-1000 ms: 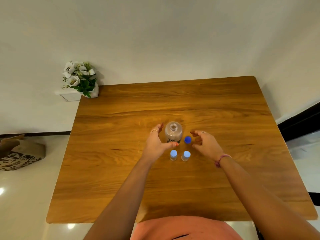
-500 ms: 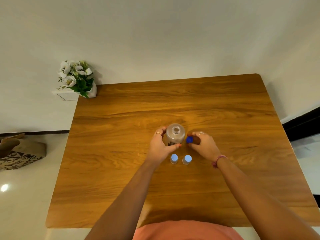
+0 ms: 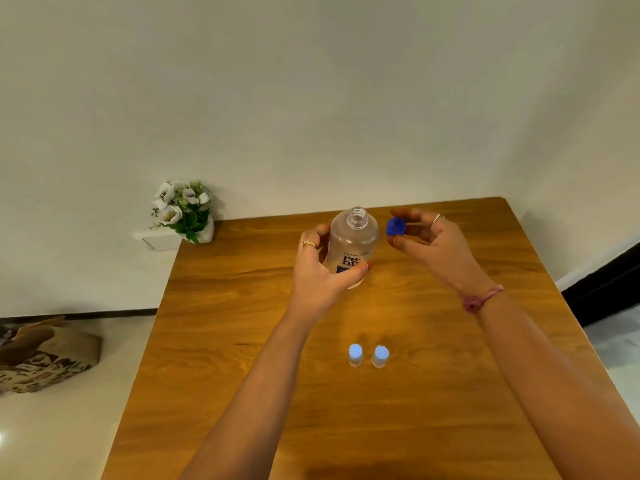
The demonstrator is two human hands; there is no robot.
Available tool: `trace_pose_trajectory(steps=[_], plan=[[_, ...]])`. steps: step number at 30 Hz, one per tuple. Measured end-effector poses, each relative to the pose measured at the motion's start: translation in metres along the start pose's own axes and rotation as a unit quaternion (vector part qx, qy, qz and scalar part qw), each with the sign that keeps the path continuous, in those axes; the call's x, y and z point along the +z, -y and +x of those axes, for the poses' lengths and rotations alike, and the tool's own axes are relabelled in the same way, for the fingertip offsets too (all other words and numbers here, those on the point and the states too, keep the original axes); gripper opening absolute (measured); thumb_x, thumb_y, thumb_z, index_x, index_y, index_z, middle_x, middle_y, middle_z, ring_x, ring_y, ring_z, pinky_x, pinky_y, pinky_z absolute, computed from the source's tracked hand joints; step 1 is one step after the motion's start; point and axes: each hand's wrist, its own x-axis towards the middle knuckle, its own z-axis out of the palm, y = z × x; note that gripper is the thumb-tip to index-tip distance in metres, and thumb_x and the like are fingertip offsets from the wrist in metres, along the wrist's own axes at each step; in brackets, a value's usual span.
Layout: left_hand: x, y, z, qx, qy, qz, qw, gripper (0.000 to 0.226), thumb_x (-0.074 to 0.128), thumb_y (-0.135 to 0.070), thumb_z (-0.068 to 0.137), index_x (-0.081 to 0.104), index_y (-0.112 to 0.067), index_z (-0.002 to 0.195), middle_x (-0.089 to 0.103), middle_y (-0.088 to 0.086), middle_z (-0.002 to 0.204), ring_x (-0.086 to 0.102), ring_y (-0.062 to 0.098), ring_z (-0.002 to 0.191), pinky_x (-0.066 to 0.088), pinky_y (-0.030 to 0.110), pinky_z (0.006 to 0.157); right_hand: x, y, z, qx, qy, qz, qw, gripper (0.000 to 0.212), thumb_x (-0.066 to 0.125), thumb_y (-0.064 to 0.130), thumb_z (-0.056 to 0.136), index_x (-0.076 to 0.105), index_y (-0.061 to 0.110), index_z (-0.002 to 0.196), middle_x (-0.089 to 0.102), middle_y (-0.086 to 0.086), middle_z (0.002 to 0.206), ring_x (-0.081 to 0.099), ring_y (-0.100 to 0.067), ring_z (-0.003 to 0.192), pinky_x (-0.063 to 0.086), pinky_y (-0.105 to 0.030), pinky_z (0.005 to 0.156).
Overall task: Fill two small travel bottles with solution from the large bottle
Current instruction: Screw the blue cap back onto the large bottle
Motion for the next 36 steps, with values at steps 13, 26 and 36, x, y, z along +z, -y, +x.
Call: trace_pose_trajectory(steps=[13,26,36], plan=[[-0.030,-0.088,0.008,0.065,-0.032,-0.027,0.997,0.072,0.086,-0.022,0.064,0.044,-0.031,0.121,0.051,-0.004,0.126,0.053,0.007,0.111,0.048,0.004,0.070,-0.024,0.141,0.006,-0.160,0.045,-0.006,0.986,0.033,0.071,0.005,0.078,0.063,0.026,0.102,0.069,0.008,0.104,0.067,-0.008,0.097,0.053,-0.024,0.088],[-0.049,-0.142,0.004,0.119,-0.045,-0.049,0.991,0.066,0.084,-0.021,0.067,0.044,-0.032,0.118,0.054,-0.004,0.122,0.056,0.004,0.101,0.050,0.004,0.068,-0.032,0.222,0.009,-0.254,0.100,-0.117,0.955,0.031,0.068,0.013,0.081,0.065,0.019,0.111,0.069,0.005,0.109,0.063,-0.007,0.104,0.050,-0.026,0.094],[-0.050,-0.159,0.008,0.109,-0.082,-0.071,0.988,0.069,0.084,-0.023,0.067,0.048,-0.025,0.125,0.056,-0.007,0.117,0.056,0.002,0.097,0.046,0.001,0.060,-0.029,0.255,0.023,-0.274,0.115,-0.224,0.928,0.031,0.070,0.014,0.080,0.067,0.021,0.109,0.068,0.015,0.098,0.062,0.007,0.094,0.045,-0.005,0.086]])
